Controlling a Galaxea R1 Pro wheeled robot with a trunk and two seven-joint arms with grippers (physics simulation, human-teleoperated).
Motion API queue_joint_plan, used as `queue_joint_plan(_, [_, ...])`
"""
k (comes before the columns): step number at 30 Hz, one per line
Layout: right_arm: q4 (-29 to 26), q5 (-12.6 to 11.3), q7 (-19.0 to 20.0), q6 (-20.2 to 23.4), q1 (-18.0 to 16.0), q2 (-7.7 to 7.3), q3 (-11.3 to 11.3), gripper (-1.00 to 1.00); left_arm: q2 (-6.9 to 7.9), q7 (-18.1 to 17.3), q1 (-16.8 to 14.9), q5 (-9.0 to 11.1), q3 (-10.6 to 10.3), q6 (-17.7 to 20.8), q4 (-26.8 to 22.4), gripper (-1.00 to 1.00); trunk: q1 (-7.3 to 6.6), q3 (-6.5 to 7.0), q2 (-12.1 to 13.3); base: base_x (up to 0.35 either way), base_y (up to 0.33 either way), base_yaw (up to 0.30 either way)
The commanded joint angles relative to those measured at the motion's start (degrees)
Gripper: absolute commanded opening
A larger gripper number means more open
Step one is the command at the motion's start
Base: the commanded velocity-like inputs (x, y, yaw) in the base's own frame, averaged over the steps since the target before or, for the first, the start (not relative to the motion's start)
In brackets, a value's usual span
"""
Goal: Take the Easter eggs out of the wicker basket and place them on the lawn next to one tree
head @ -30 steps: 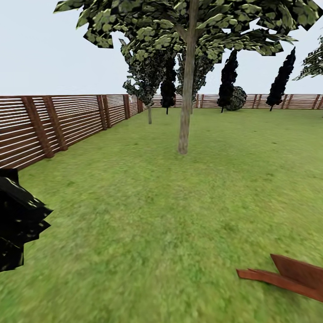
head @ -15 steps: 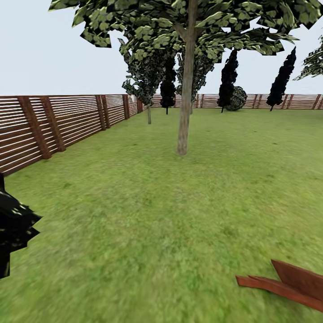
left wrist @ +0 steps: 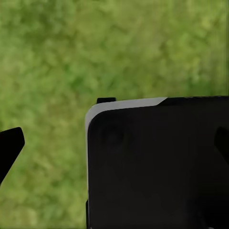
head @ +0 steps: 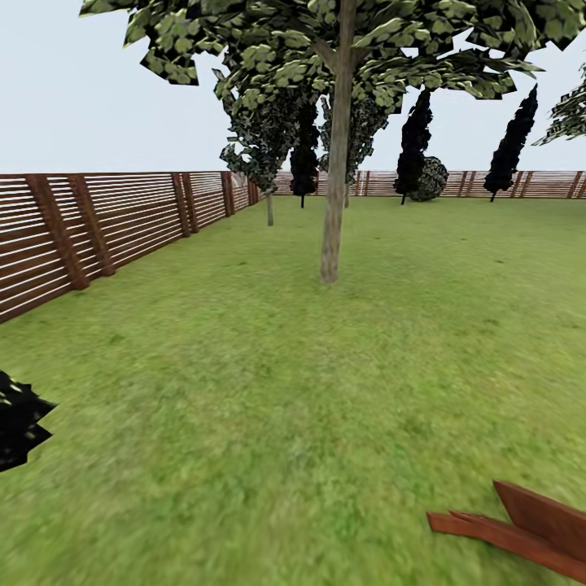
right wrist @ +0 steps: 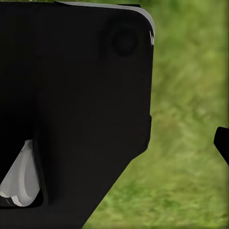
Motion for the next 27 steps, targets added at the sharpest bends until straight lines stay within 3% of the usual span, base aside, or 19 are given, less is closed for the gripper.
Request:
queue_joint_plan(1, [-0.05, 0.05, -0.02, -0.12, 0.01, 0.01, -0.04, 1.00, 0.01, -0.02, -0.03, -0.04, -0.08, -0.19, 0.04, 1.00, 0.02, -0.06, -0.04, 0.139, -0.016, 0.000])
queue_joint_plan(27, [-0.06, 0.05, -0.04, -0.10, 0.01, 0.01, -0.04, 1.00, 0.02, -0.02, -0.03, -0.04, -0.08, -0.19, 0.04, 1.00, 0.02, -0.06, -0.04, 0.136, -0.002, 0.000])
